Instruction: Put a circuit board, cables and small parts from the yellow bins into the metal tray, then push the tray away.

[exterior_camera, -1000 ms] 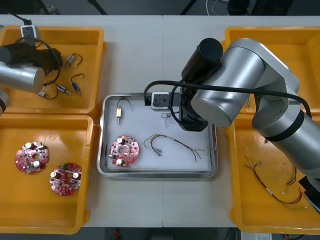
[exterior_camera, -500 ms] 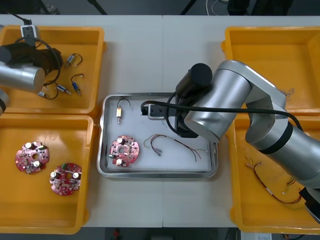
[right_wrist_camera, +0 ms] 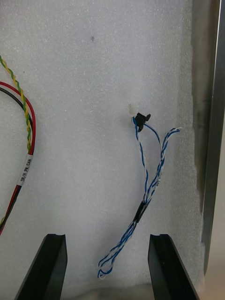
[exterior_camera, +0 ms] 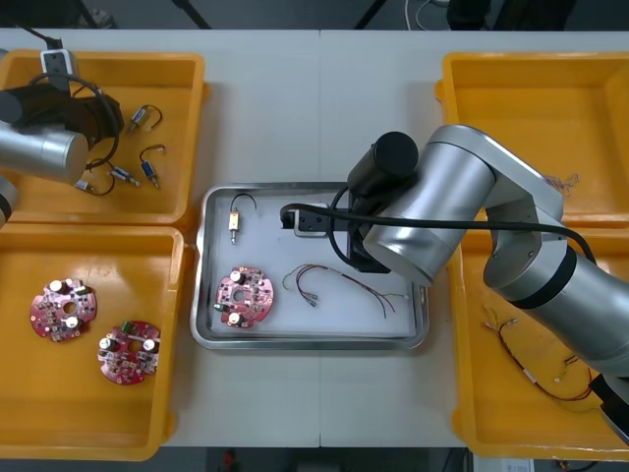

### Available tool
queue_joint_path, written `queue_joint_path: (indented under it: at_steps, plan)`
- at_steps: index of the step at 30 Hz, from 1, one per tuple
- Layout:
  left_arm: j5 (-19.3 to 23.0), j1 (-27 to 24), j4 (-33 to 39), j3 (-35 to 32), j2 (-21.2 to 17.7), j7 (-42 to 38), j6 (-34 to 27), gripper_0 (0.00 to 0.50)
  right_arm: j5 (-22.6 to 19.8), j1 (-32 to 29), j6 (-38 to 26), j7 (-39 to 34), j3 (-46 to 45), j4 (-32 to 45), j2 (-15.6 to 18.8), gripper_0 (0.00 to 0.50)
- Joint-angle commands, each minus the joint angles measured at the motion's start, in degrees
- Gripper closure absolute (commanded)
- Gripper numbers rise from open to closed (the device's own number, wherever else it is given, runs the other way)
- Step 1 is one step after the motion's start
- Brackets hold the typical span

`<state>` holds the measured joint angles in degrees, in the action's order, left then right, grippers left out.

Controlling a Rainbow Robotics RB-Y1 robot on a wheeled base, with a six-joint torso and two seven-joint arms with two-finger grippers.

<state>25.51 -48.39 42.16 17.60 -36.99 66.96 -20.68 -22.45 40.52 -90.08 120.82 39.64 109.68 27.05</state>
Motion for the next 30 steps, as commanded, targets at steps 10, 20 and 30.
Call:
queue_joint_path:
  at_steps: [10, 20, 30]
  plan:
    - [-0.11, 2.07, 2.14, 0.69, -2.47, 0.02, -7.54, 0.5, 1.09, -2.72, -18.55, -3.49, -7.38, 13.81, -1.92, 0.0]
    - [2.26, 2.43, 7.59, 0.69, -5.46, 0.19, -18.61, 0.5, -1.63, -5.71, -19.92, -9.47, -19.42, 18.73, -2.36, 0.0]
    - [7.71, 2.43, 12.86, 0.69, -7.65, 0.81, -29.16, 0.5, -4.8, -11.34, -19.92, -24.06, -32.61, 22.95, -0.25, 0.0]
